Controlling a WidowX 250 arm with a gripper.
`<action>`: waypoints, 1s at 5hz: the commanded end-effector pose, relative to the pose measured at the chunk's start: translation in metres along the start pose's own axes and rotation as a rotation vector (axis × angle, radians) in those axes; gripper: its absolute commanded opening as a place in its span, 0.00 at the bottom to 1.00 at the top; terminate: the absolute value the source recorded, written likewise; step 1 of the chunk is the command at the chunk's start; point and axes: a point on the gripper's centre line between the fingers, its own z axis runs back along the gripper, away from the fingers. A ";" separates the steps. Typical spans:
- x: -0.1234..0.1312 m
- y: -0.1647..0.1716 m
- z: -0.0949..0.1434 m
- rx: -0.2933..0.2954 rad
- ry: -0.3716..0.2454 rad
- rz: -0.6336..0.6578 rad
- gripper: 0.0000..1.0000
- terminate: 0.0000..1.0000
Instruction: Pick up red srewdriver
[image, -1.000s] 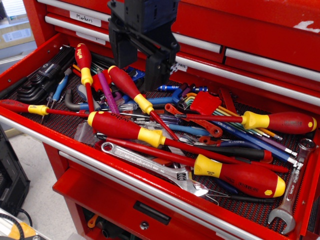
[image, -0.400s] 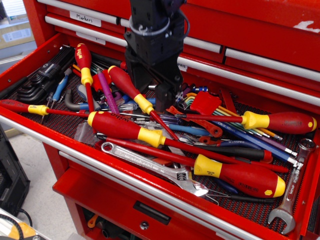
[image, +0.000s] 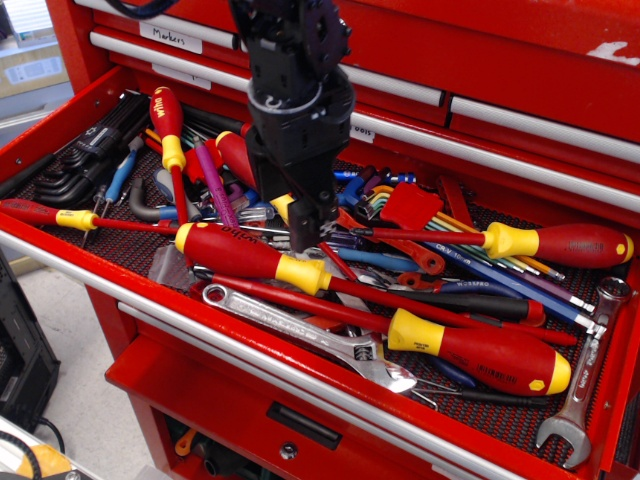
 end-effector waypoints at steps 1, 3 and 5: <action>0.000 -0.003 -0.019 -0.064 -0.051 -0.088 1.00 0.00; -0.005 -0.001 -0.052 -0.128 -0.137 -0.108 1.00 0.00; -0.008 0.000 -0.062 -0.158 -0.137 -0.083 0.00 0.00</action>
